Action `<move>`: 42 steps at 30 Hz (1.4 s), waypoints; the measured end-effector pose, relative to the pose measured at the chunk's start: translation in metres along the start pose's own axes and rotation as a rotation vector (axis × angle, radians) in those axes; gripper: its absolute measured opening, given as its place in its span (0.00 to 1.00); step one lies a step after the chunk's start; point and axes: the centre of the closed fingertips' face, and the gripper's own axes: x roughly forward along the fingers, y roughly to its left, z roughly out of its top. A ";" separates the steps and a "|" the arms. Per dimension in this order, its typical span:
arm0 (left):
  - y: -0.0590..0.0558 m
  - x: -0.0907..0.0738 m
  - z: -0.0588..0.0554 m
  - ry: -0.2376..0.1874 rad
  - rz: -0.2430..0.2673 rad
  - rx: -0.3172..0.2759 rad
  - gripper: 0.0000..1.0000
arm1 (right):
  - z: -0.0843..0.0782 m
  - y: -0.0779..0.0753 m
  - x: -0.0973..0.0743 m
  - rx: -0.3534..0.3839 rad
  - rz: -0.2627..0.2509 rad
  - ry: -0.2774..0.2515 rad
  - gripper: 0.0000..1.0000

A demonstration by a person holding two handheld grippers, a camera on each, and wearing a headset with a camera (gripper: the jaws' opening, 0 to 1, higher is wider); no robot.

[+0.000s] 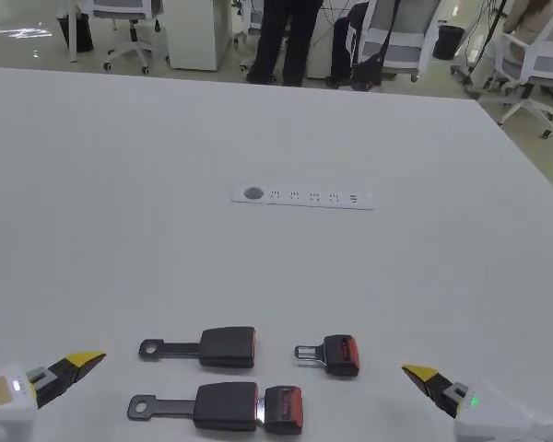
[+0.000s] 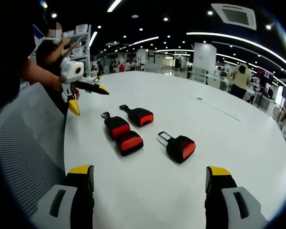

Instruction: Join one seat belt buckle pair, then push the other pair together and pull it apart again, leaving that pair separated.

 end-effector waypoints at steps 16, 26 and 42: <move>-0.006 0.001 0.000 0.012 -0.009 0.004 1.00 | 0.002 0.000 -0.001 -0.011 0.000 0.001 0.99; -0.007 0.001 0.001 0.009 -0.012 0.004 1.00 | 0.003 -0.005 -0.002 -0.019 -0.008 -0.017 0.99; -0.012 0.001 0.006 0.003 -0.017 0.000 1.00 | -0.001 -0.006 -0.001 -0.033 -0.005 -0.013 0.99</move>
